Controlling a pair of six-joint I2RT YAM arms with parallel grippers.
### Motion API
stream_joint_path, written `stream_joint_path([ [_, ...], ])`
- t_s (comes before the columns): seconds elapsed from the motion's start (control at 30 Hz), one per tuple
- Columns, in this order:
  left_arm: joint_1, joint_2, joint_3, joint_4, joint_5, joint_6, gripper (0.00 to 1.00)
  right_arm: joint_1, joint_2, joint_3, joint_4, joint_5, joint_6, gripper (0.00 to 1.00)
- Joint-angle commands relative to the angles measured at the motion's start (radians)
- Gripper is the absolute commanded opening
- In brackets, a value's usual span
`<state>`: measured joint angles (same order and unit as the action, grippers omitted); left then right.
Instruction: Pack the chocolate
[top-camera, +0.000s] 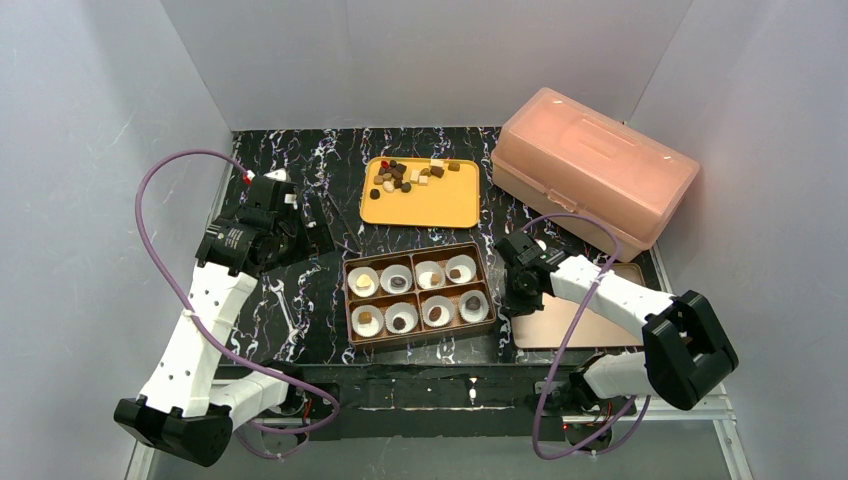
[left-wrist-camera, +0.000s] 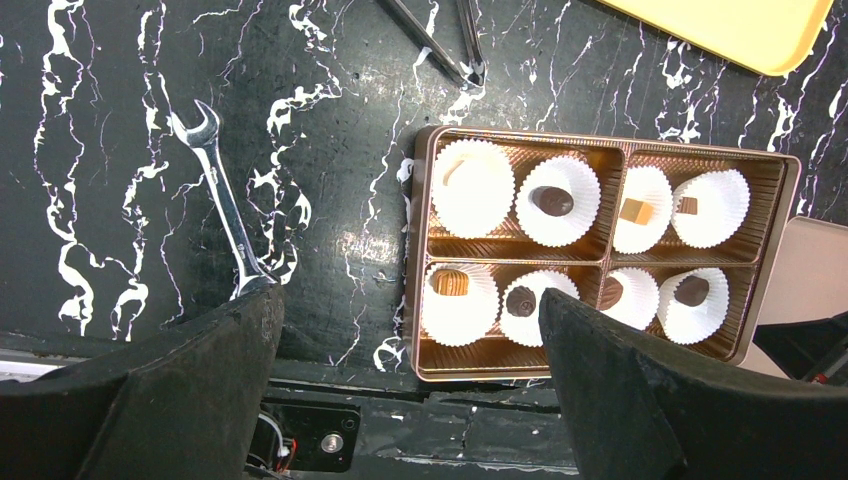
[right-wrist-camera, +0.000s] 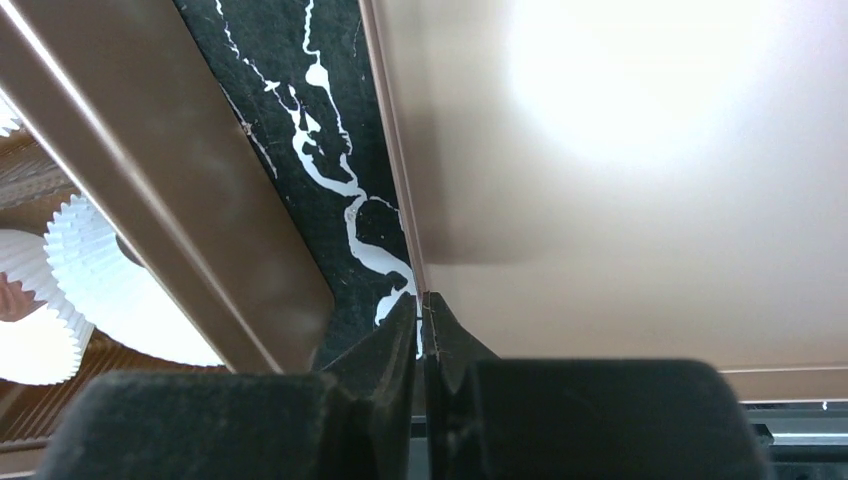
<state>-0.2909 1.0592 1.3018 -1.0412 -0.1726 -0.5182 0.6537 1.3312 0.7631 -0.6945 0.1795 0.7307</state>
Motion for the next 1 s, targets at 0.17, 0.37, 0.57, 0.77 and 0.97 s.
stream_joint_path([
  [0.17,0.004,-0.017,-0.002,-0.011,-0.006,0.001,1.0,-0.005,-0.052,0.064,-0.083,0.022,0.007,0.18],
  [0.37,0.003,-0.007,-0.004,-0.004,0.002,0.003,0.99,-0.005,-0.008,0.041,-0.019,0.02,-0.015,0.36],
  [0.57,0.004,0.011,0.013,-0.008,0.002,0.009,1.0,-0.008,0.087,0.04,0.054,0.001,-0.024,0.28],
  [0.77,0.004,0.014,0.013,-0.009,-0.002,0.009,1.0,-0.011,0.12,0.03,0.062,-0.007,-0.019,0.16],
  [0.97,0.004,0.02,0.006,-0.003,0.009,0.01,0.99,-0.011,0.024,0.069,-0.068,0.022,-0.011,0.01],
])
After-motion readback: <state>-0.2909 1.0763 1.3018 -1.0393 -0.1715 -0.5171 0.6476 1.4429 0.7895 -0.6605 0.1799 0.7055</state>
